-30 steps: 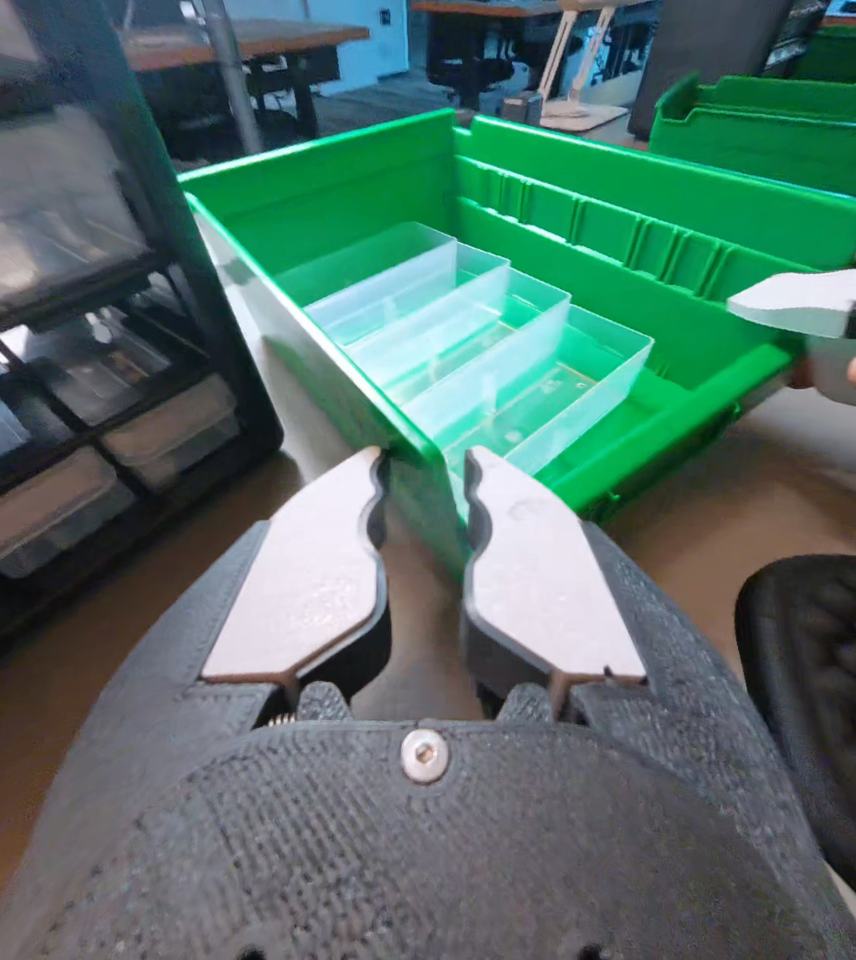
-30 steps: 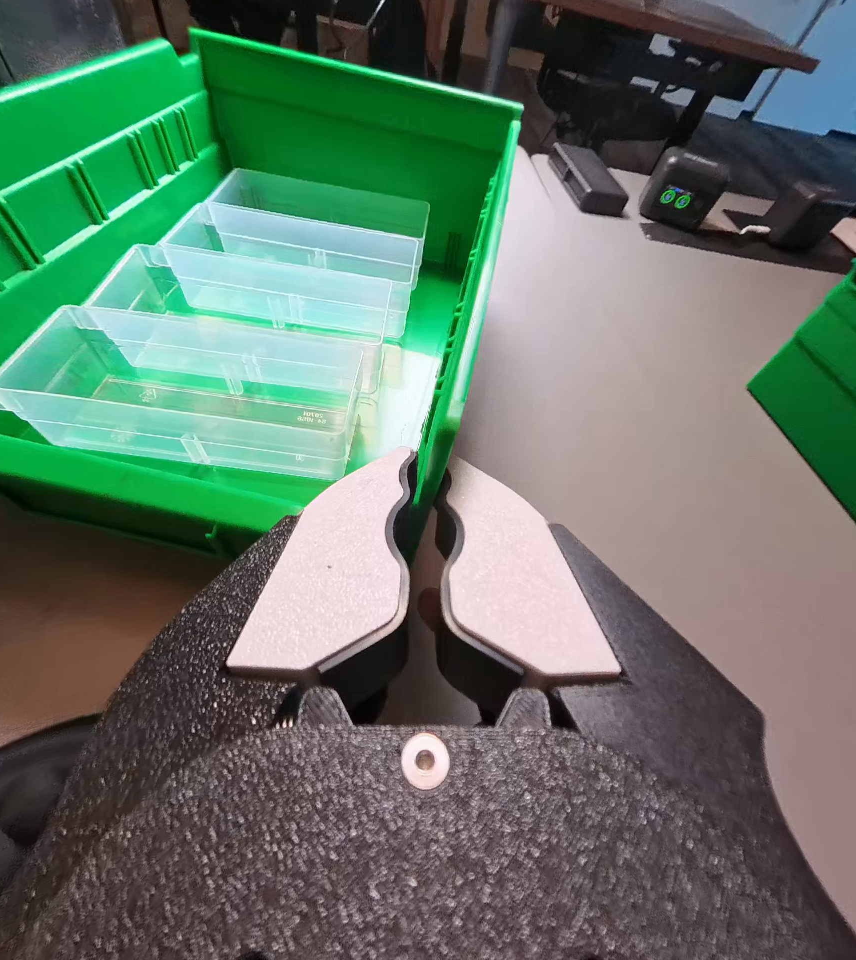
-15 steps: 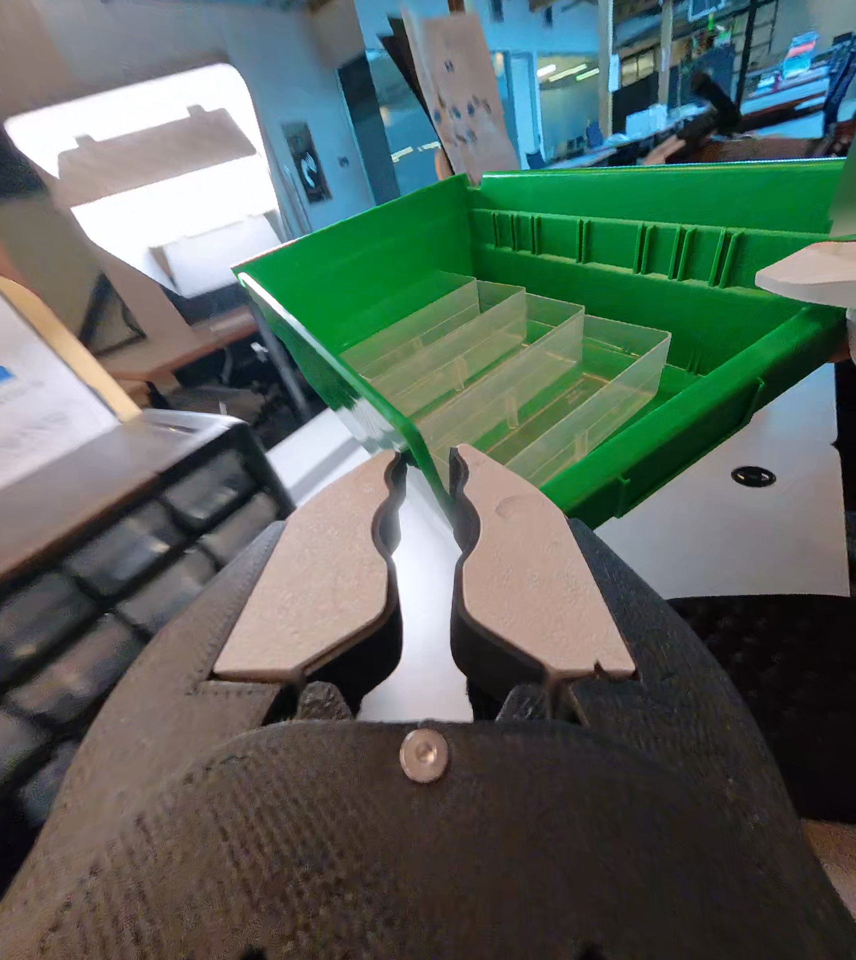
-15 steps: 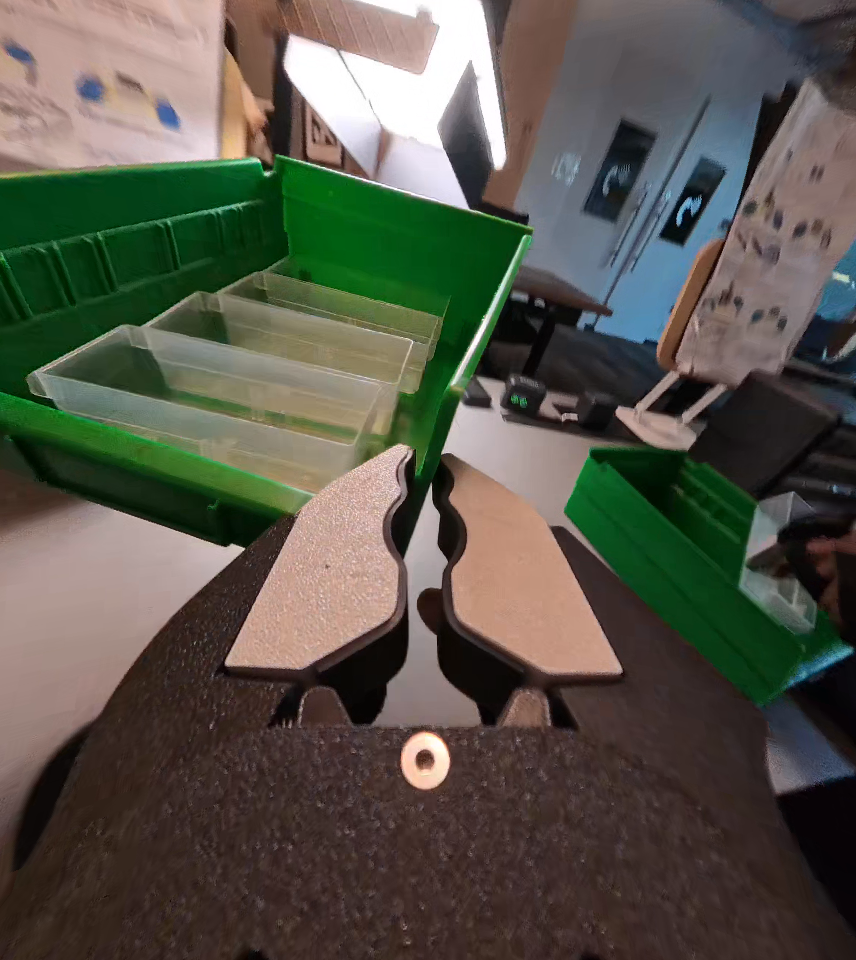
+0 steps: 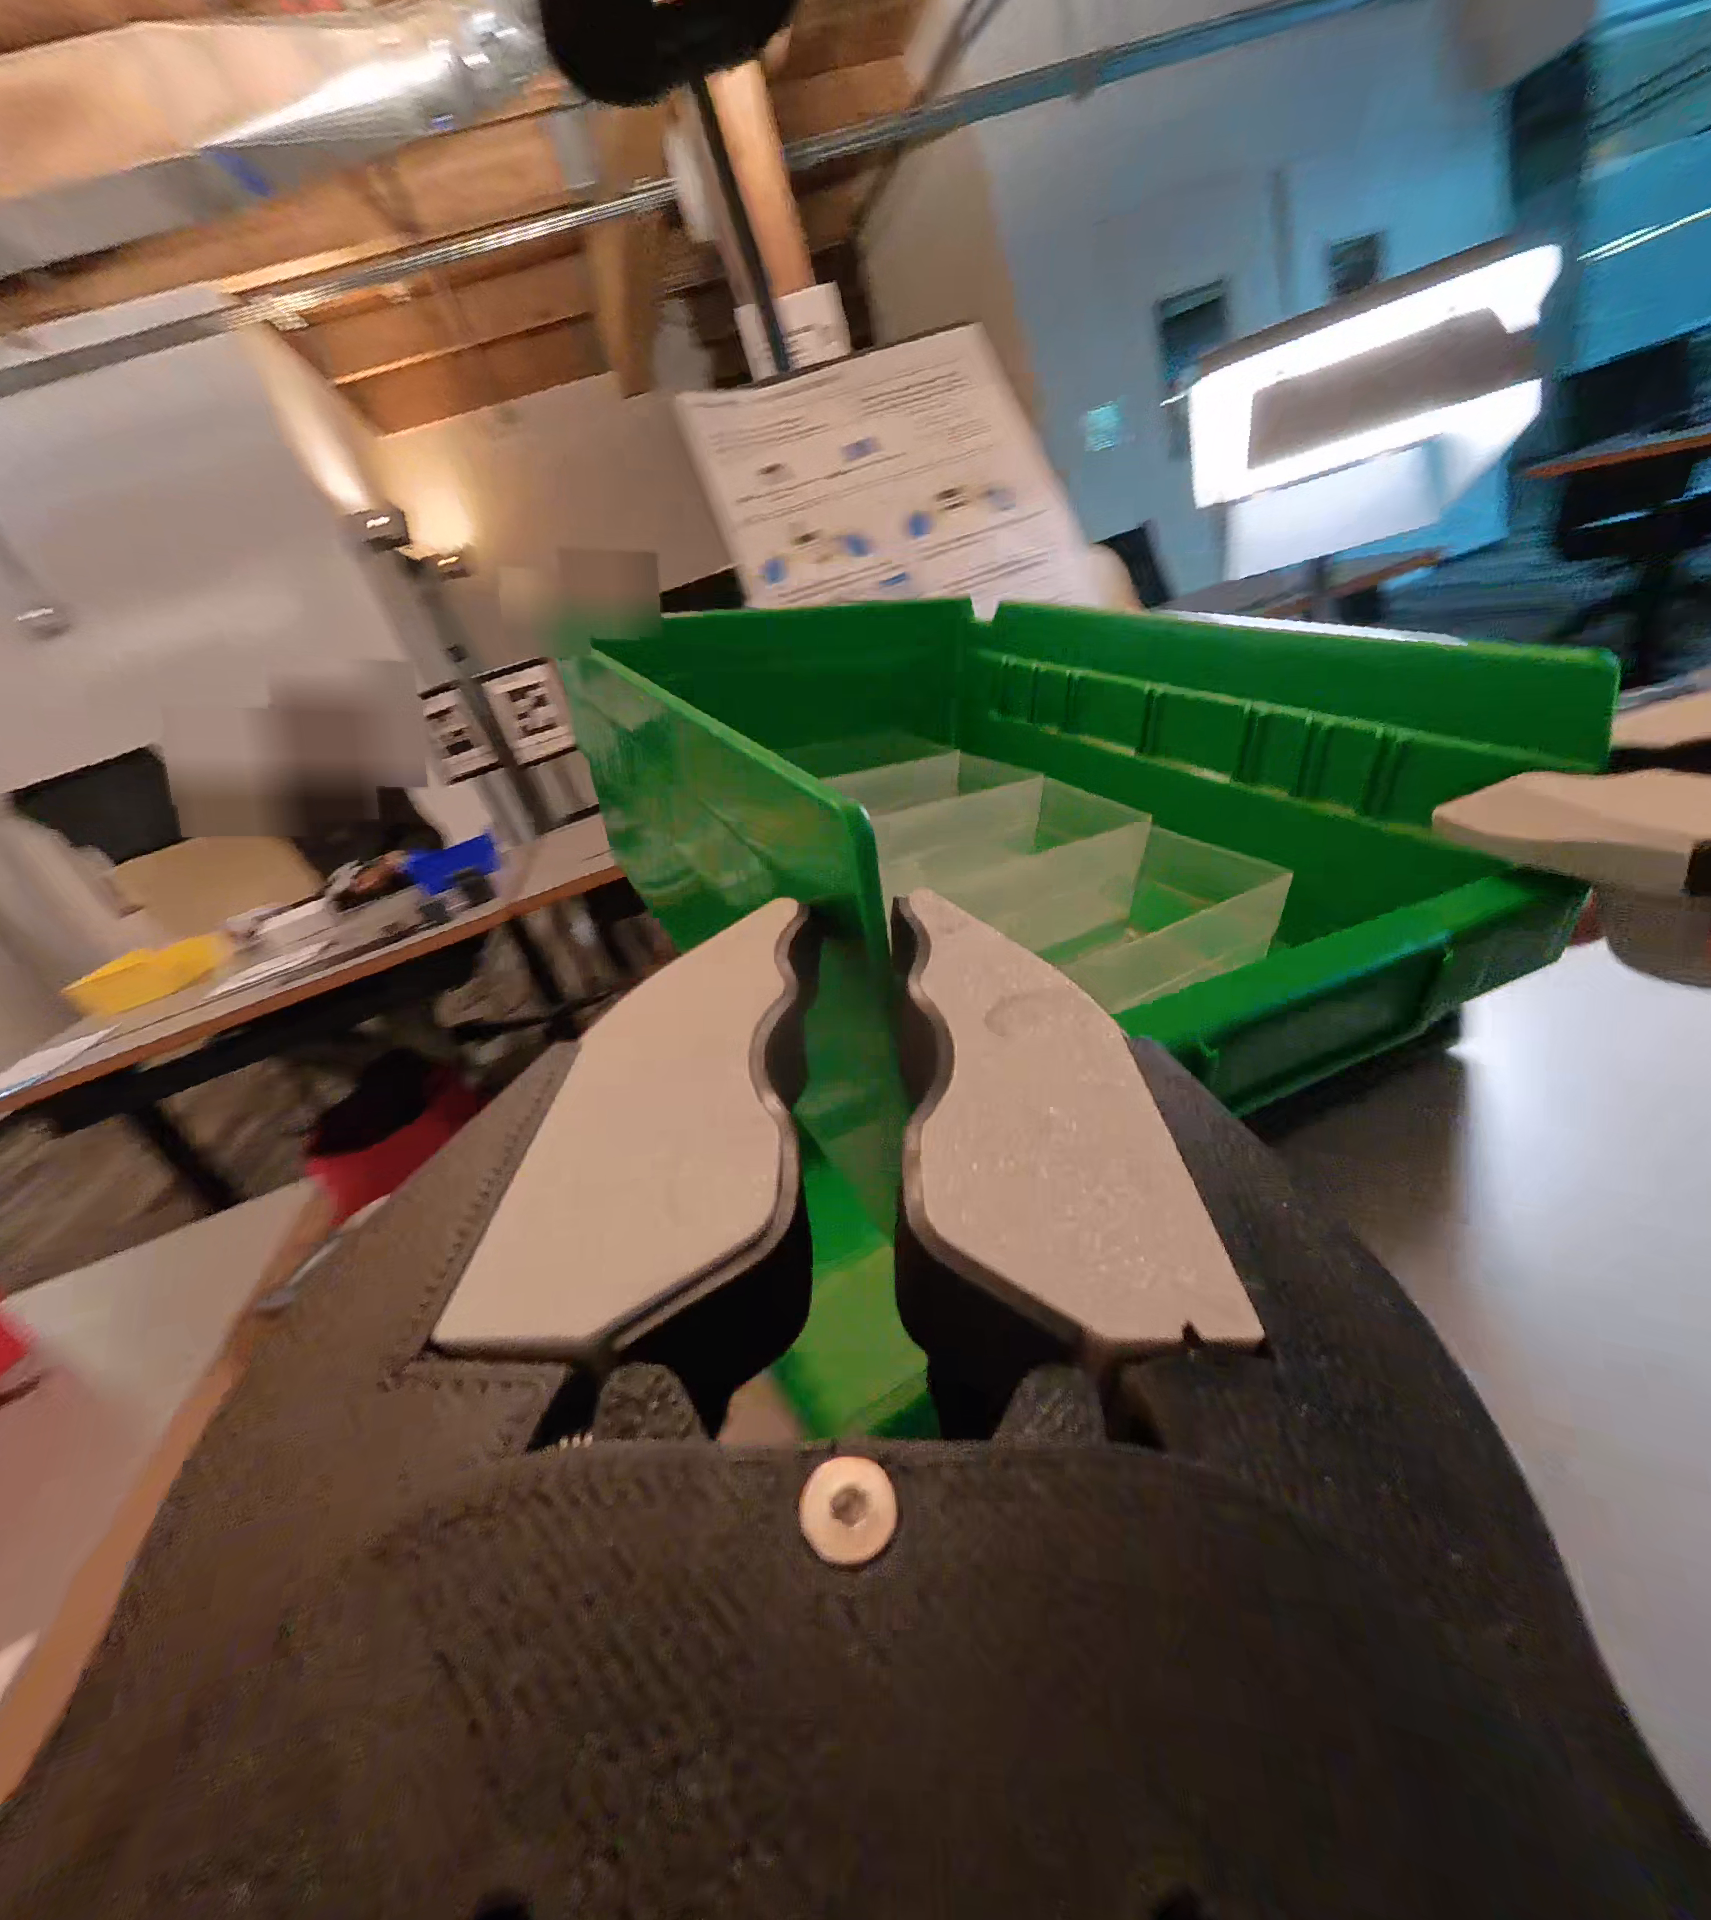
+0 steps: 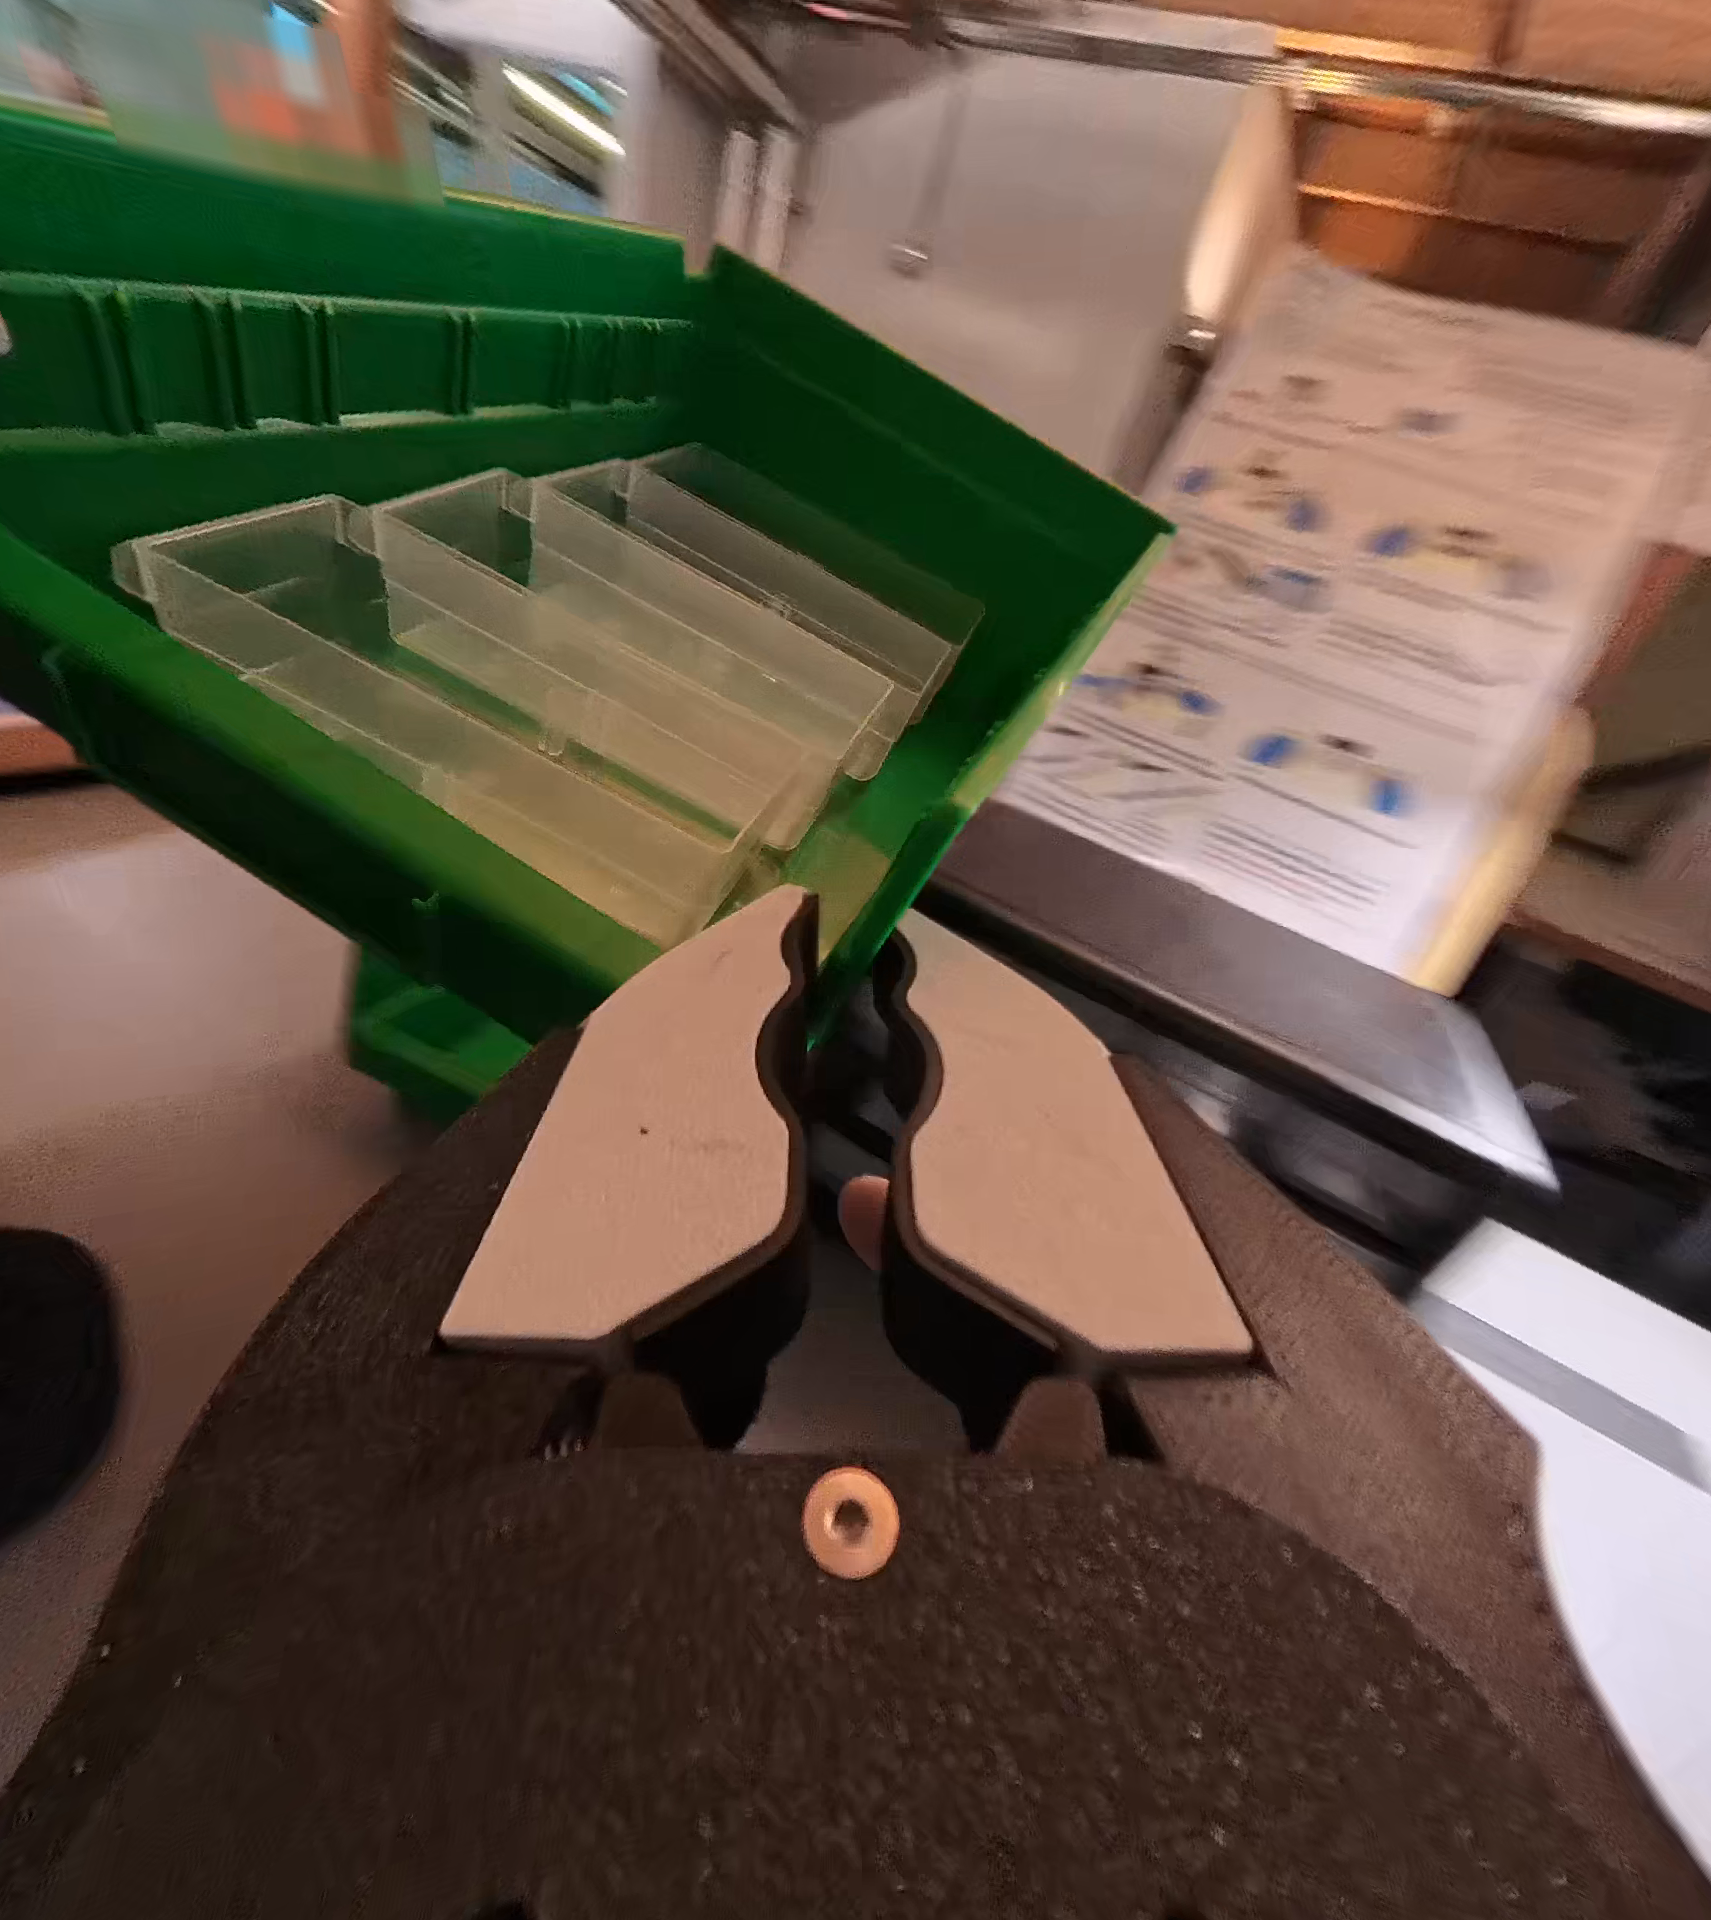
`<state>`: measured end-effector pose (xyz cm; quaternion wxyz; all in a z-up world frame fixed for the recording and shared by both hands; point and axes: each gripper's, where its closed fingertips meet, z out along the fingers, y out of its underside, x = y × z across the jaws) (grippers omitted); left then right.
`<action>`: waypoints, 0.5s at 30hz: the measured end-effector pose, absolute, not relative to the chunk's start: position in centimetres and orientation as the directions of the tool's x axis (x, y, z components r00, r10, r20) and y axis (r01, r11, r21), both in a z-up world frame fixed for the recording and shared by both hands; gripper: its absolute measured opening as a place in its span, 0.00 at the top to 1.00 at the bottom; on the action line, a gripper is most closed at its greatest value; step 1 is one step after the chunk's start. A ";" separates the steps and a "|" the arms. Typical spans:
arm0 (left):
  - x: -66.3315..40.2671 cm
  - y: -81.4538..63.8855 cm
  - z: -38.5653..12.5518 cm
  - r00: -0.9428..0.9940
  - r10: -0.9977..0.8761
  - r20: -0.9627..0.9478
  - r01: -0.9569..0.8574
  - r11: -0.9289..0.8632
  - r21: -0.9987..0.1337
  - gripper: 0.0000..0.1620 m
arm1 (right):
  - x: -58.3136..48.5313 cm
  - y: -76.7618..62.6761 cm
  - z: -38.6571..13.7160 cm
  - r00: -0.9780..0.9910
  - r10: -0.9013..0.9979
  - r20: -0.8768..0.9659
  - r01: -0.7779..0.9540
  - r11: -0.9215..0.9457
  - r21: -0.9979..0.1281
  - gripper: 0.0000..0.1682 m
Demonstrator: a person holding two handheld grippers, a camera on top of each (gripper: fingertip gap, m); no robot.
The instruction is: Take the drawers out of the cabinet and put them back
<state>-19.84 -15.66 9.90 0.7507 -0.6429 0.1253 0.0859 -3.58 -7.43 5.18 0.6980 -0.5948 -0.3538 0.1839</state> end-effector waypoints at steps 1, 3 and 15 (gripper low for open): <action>-22.3 -16.6 9.7 0.954 0.021 -0.299 -0.299 0.145 -0.943 0.92 | -6.8 -7.5 4.3 0.638 0.729 0.248 0.128 0.217 -0.968 0.94; -26.8 -18.7 9.0 0.947 0.109 -0.302 -0.314 0.122 -0.942 0.92 | -12.9 -8.1 2.3 0.553 0.811 0.191 0.069 0.183 -0.981 0.94; -45.1 -22.5 -4.3 0.930 0.265 -0.255 -0.254 -0.039 -0.966 0.93 | -32.7 -11.5 -12.1 0.297 0.943 0.153 0.226 0.086 -0.970 0.93</action>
